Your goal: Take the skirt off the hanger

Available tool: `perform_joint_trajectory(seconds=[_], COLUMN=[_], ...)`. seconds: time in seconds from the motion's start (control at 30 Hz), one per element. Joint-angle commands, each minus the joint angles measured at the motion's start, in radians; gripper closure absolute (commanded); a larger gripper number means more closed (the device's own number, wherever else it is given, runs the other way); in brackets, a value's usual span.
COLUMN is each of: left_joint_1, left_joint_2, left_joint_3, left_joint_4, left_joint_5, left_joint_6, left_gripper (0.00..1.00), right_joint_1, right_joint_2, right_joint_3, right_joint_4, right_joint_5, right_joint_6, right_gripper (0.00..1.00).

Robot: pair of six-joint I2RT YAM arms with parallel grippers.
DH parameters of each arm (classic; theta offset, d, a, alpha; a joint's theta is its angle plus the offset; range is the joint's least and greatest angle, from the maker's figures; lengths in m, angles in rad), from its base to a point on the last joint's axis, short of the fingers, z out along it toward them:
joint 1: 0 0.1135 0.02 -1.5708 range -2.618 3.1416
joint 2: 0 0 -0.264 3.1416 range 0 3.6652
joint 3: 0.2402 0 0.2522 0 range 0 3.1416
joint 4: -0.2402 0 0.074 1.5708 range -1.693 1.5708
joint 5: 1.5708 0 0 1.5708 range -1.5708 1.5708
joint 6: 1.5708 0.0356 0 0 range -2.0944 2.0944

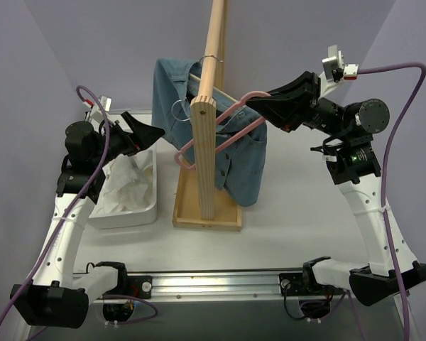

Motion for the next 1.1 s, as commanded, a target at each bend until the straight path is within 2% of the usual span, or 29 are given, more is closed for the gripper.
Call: perform_joint_trajectory(seconds=[0.0,0.2,0.53,1.07], left_joint_1=[0.004,0.003,0.004,0.003], left_joint_2=[0.001,0.014,0.027,0.042], left_joint_3=[0.002,-0.017,-0.021,-0.017], left_joint_4=[0.085,0.119,0.126,0.131], left_joint_5=[0.031,0.057,0.085,0.092], left_joint_6=[-0.018,-0.038,-0.029,-0.023], left_gripper=[0.05,0.05,0.05,0.04], right_joint_1=[0.000,0.003,0.008,0.003], right_joint_2=[-0.001,0.010,-0.022,-0.241], right_joint_3=[0.051,0.037,0.008,-0.153], right_joint_4=[0.212,0.304,0.360,0.180], right_joint_5=[0.033,0.076,0.149,0.307], right_joint_6=[0.077,0.128,0.131,-0.005], right_gripper=[1.00,1.00,1.00,1.00])
